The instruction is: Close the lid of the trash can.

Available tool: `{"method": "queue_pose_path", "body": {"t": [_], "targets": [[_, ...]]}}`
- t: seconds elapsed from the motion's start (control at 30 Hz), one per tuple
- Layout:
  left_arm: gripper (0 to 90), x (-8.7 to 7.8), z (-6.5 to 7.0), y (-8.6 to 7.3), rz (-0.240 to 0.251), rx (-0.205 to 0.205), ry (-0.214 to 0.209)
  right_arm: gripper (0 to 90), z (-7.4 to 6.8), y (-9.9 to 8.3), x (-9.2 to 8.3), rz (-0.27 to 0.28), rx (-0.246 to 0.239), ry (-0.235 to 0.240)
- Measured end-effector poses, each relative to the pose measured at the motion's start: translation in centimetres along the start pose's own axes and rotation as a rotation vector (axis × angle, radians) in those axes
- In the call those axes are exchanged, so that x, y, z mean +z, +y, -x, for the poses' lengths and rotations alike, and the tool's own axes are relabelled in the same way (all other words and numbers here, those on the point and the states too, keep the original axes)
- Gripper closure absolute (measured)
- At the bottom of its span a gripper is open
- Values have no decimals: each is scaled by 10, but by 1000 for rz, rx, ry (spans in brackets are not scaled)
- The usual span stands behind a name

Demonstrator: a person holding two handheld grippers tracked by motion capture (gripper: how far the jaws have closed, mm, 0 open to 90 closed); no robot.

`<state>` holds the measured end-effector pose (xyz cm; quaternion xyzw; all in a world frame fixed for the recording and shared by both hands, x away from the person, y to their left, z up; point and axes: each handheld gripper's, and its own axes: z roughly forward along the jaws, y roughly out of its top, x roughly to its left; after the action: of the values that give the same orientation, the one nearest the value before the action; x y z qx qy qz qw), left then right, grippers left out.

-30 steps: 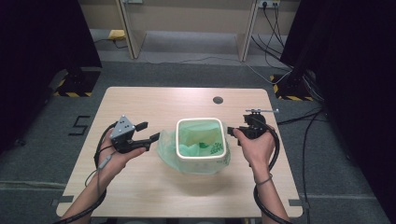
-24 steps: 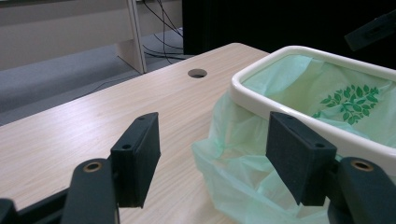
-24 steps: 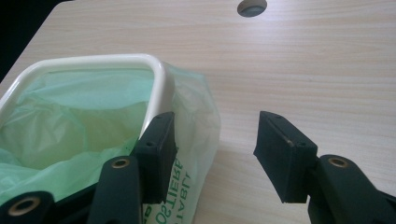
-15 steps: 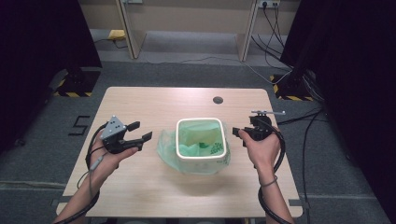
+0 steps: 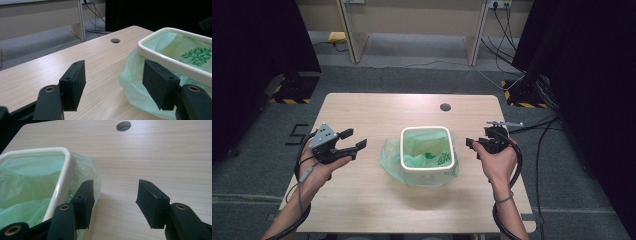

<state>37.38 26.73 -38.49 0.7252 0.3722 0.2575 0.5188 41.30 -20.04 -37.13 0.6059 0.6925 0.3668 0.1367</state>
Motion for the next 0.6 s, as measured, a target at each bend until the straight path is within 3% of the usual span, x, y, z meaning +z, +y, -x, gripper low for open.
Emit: {"method": "queue_pose_path", "body": {"t": [0.6], "targets": [[343, -22, -23, -9, 0, -27, 50, 468, 20, -14, -5, 8, 0, -26]]}}
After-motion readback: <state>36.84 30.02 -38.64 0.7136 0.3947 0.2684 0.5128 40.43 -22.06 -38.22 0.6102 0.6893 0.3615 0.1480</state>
